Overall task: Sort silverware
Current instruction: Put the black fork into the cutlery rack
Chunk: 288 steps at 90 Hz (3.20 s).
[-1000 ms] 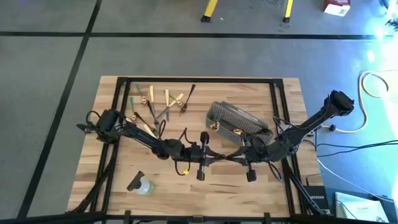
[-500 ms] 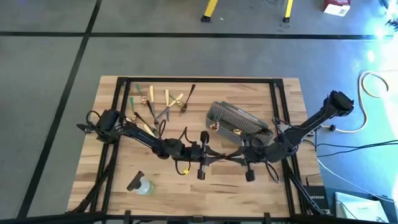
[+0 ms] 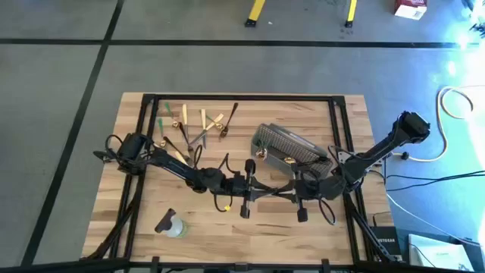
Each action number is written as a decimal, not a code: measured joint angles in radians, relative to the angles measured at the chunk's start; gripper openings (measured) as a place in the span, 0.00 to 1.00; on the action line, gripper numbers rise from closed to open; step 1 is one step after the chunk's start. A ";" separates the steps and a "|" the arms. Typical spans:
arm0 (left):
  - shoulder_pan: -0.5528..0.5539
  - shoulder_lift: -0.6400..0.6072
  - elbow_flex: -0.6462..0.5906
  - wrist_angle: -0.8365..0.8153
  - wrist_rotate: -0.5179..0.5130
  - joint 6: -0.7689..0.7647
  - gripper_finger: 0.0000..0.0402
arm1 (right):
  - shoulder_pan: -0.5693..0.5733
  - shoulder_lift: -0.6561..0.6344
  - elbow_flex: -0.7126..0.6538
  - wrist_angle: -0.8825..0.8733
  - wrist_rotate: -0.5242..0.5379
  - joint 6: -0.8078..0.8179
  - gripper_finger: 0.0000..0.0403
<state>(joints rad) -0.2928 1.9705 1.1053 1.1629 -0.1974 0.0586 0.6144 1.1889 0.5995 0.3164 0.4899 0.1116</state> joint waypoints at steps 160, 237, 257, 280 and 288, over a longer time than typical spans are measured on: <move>0.001 0.000 0.000 -0.004 -0.027 0.002 0.00 | -0.006 -0.085 -0.001 -0.087 -0.033 0.014 0.00; 0.001 0.000 0.000 -0.010 -0.035 0.010 0.00 | -0.005 -0.153 -0.001 -0.098 0.086 0.015 0.00; 0.001 0.000 0.000 -0.029 -0.037 0.009 0.00 | -0.006 -0.213 0.000 -0.201 0.296 0.105 0.00; 0.001 0.000 0.000 -0.031 -0.037 0.010 0.00 | -0.005 -0.225 0.000 -0.345 0.472 0.213 0.00; 0.001 0.000 0.000 -0.032 -0.038 0.010 0.00 | -0.004 -0.251 0.000 -0.393 0.513 0.250 0.00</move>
<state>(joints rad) -0.2920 1.9705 1.1053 1.1309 -0.2359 0.0681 0.6106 0.9381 0.5991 -0.0765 1.0029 0.3616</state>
